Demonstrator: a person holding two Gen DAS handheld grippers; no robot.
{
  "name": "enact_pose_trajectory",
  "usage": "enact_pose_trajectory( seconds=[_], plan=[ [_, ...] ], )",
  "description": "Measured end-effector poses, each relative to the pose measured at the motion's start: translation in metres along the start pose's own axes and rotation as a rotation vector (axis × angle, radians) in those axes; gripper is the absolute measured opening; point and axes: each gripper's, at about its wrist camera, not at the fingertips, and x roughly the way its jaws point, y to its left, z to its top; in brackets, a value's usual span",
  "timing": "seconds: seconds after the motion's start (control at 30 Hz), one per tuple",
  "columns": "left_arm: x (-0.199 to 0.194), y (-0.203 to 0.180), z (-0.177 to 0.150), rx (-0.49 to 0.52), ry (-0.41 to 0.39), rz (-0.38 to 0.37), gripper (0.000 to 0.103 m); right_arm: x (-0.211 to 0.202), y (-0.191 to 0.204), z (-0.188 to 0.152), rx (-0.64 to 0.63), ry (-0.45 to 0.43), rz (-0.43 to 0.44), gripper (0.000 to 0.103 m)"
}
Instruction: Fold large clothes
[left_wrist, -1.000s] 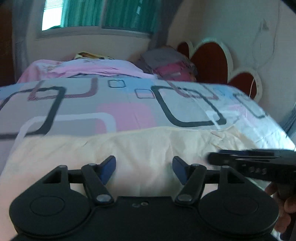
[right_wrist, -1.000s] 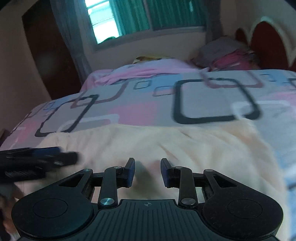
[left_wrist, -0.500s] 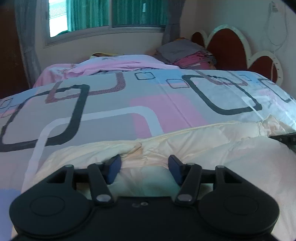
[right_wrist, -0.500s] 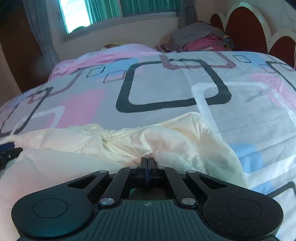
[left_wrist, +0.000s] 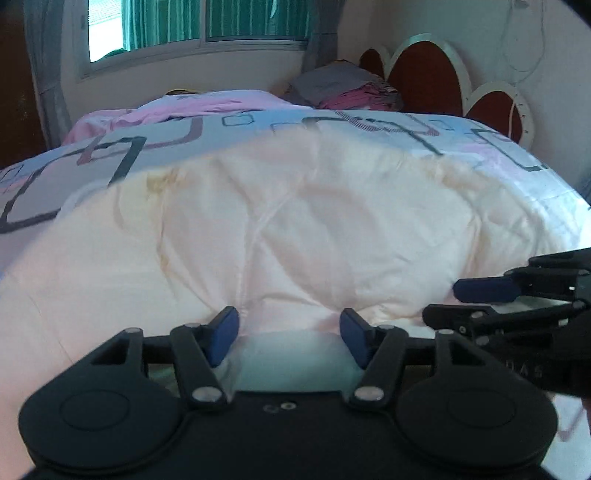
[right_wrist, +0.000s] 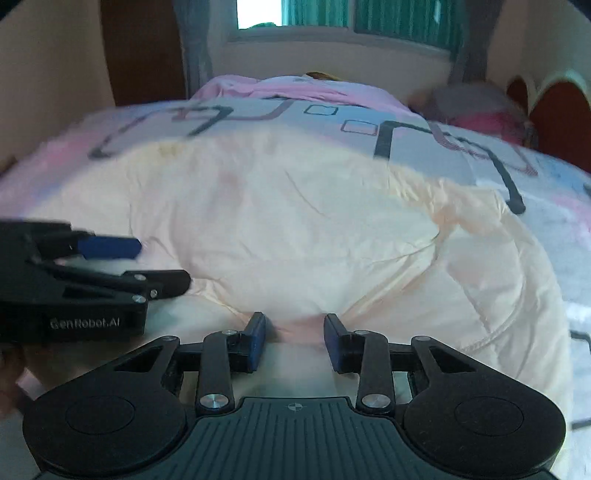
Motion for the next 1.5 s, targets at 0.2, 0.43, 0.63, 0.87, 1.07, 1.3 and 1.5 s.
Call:
enact_pose_trajectory(
  seconds=[0.2,0.43,0.63,0.87,1.07,1.3,1.5],
  plan=[
    [-0.032,0.006,0.003,-0.038,-0.036,0.019,0.06,-0.034,-0.012,0.005,0.034,-0.052,0.019,0.035],
    [-0.064,0.01,-0.035,-0.035,-0.035,0.058,0.064,-0.05,-0.025,-0.029,0.056,-0.005,0.004,0.035],
    [-0.068,0.021,-0.036,-0.095,-0.047,0.083,0.061,-0.068,-0.034,-0.032,0.106,-0.043,0.001,0.035],
    [-0.083,0.074,-0.066,-0.195,-0.063,0.187,0.067,-0.085,-0.092,-0.068,0.212,-0.005,-0.143,0.035],
    [-0.105,0.078,-0.065,-0.236,-0.066,0.216,0.065,-0.105,-0.096,-0.068,0.292,-0.069,-0.131,0.035],
    [-0.149,0.106,-0.109,-0.495,-0.116,0.274,0.078,-0.133,-0.078,-0.072,0.312,-0.141,-0.06,0.06],
    [-0.118,0.163,-0.134,-0.908,-0.148,-0.01,0.057,-0.116,-0.042,-0.05,0.299,-0.122,0.067,0.014]
  ],
)
